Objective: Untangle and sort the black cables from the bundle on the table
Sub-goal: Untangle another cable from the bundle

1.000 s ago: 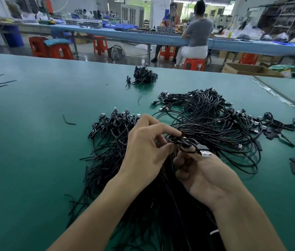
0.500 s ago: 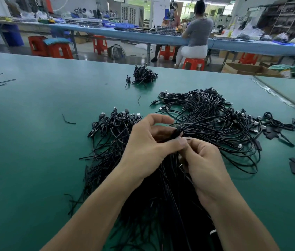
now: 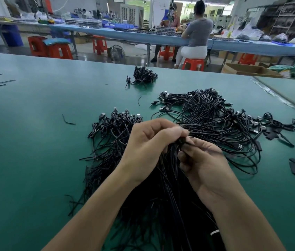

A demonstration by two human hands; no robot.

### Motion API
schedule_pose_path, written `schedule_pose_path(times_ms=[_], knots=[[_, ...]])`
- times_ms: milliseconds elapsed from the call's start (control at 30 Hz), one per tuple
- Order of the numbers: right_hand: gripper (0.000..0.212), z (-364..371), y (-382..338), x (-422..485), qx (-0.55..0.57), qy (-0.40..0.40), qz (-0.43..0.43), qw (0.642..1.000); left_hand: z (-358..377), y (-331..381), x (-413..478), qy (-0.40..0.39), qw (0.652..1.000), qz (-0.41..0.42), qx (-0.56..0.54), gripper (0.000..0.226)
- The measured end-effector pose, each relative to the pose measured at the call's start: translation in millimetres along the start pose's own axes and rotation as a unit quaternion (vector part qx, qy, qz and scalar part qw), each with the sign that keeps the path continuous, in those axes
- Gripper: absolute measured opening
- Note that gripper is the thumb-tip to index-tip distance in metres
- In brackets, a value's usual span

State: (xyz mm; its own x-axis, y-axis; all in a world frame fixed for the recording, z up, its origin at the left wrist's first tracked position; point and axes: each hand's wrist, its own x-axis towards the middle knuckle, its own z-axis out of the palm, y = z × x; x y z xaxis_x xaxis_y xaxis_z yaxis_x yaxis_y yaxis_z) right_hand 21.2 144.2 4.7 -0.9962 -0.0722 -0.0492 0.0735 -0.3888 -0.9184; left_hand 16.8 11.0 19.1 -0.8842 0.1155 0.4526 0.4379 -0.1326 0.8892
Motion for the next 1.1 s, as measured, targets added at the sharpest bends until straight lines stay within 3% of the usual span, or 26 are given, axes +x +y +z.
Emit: schedule_pose_path(times_ms=[100, 233, 400, 567, 700, 800, 933, 1033, 1100], knots=[[0.02, 4.4, -1.6, -3.0, -0.041, 0.008, -0.052, 0.998, 2.1, -5.8, 0.5, 0.04, 0.997, 0.021, 0.065, 0.011], [0.029, 0.8, -3.8, -0.1, -0.1, 0.057, -0.092, 0.989, -2.2, -13.2, 0.8, 0.088, 0.987, -0.055, 0.119, 0.052], [0.023, -0.8, -3.7, 0.2, -0.13, 0.029, -0.135, 0.982, -4.8, -13.9, 2.5, 0.036, 0.99, -0.104, 0.084, 0.024], [0.017, -6.3, -1.2, 2.6, -0.115, 0.001, -0.108, 0.988, -8.5, -11.6, 2.0, 0.006, 0.986, -0.161, 0.043, 0.011], [0.019, -9.7, -0.8, 2.5, -0.116, -0.037, -0.073, 0.99, -8.5, -7.7, 3.2, -0.012, 0.989, -0.147, 0.026, 0.027], [0.02, -7.6, 3.0, 1.0, -0.131, -0.039, -0.045, 0.99, -10.2, -3.6, 6.0, 0.016, 0.986, -0.166, -0.008, 0.034], [0.019, -7.0, 4.6, 1.4, -0.13, -0.027, -0.036, 0.99, -10.6, -3.2, 3.5, 0.024, 0.991, -0.132, -0.001, 0.018], [0.02, -7.5, 5.5, 2.1, -0.117, -0.027, -0.026, 0.992, -12.0, -7.2, 2.4, 0.01, 0.994, -0.102, 0.046, 0.045], [0.019, -6.9, 7.6, 2.9, -0.09, -0.023, -0.002, 0.996, -12.1, -8.7, 3.1, 0.008, 0.994, -0.079, 0.079, 0.05]])
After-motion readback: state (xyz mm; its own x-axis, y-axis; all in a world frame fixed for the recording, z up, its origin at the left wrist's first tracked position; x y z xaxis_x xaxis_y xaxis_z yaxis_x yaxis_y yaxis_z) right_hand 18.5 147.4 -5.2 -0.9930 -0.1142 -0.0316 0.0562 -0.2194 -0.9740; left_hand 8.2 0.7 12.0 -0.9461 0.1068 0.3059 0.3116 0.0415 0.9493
